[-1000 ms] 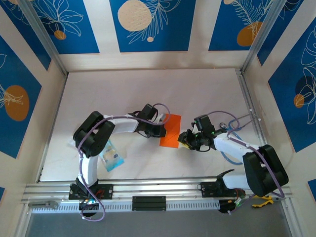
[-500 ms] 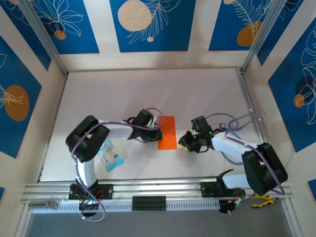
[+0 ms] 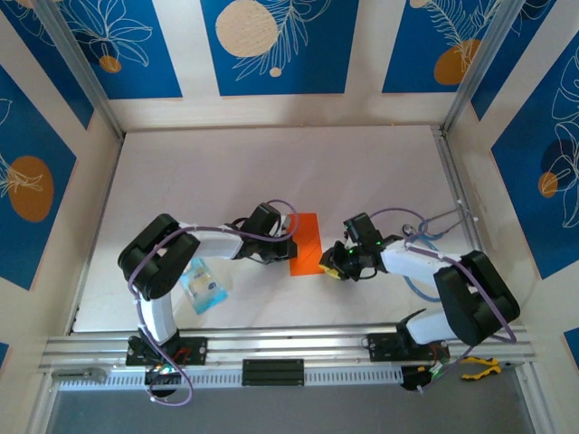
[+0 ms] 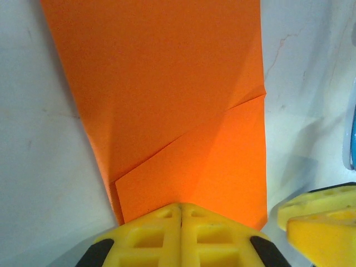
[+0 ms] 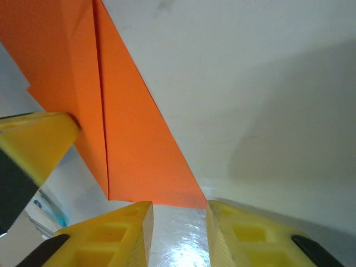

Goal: Fold a paper plane with a square sheet of paper (pick it up from the middle)
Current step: Turn over the paper at the center of the table.

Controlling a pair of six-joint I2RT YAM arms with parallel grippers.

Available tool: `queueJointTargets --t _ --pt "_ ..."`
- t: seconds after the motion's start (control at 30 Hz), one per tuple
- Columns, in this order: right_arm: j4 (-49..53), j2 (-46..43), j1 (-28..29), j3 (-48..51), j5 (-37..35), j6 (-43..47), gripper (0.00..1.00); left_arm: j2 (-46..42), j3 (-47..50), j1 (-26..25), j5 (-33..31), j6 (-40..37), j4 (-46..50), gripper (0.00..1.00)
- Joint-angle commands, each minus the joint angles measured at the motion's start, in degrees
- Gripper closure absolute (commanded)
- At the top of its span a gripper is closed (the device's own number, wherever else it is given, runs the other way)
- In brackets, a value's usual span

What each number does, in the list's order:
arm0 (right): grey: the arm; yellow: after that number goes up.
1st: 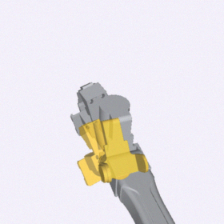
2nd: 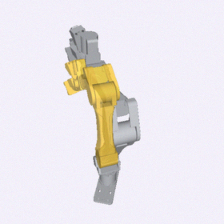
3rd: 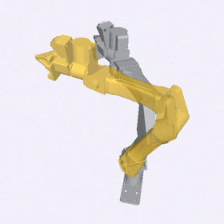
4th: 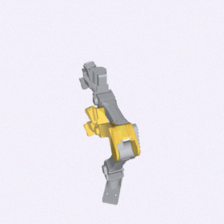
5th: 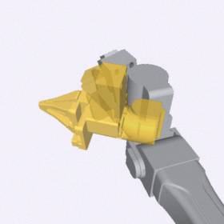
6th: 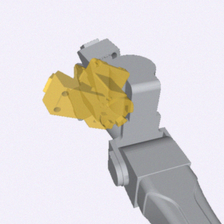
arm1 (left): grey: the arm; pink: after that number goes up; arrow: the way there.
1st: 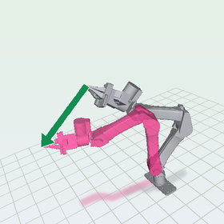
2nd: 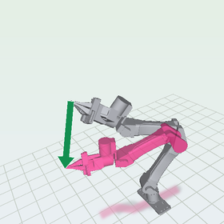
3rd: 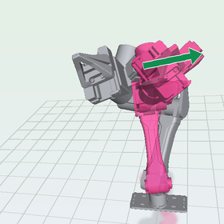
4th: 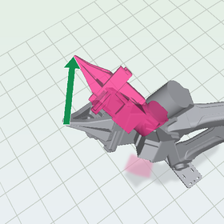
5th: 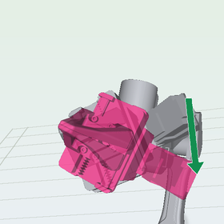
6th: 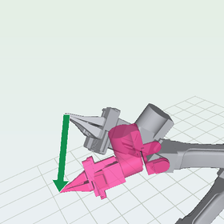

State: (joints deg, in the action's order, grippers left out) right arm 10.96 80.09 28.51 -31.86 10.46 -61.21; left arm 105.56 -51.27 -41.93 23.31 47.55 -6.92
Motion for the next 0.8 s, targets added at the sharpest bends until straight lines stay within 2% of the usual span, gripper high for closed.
queueJointTargets --t 0.0,0.23,0.47,0.77 --pt "1.56 1.41 1.22 -2.76 -0.46 0.17 0.69 -0.53 0.64 -0.56 -0.20 0.00 -0.43 0.94" --pt "1.99 3.32 1.77 -4.13 -1.28 0.63 0.69 -0.53 0.39 -0.60 -0.02 -0.66 -0.11 0.93" --pt "5.70 5.34 3.30 -6.07 -5.29 0.00 0.66 -0.61 0.29 -0.59 0.07 -1.17 0.28 0.93" --pt "-2.09 7.62 3.23 -6.18 -1.39 0.62 0.63 -0.44 -0.30 -0.53 -0.36 -2.51 1.84 0.93"
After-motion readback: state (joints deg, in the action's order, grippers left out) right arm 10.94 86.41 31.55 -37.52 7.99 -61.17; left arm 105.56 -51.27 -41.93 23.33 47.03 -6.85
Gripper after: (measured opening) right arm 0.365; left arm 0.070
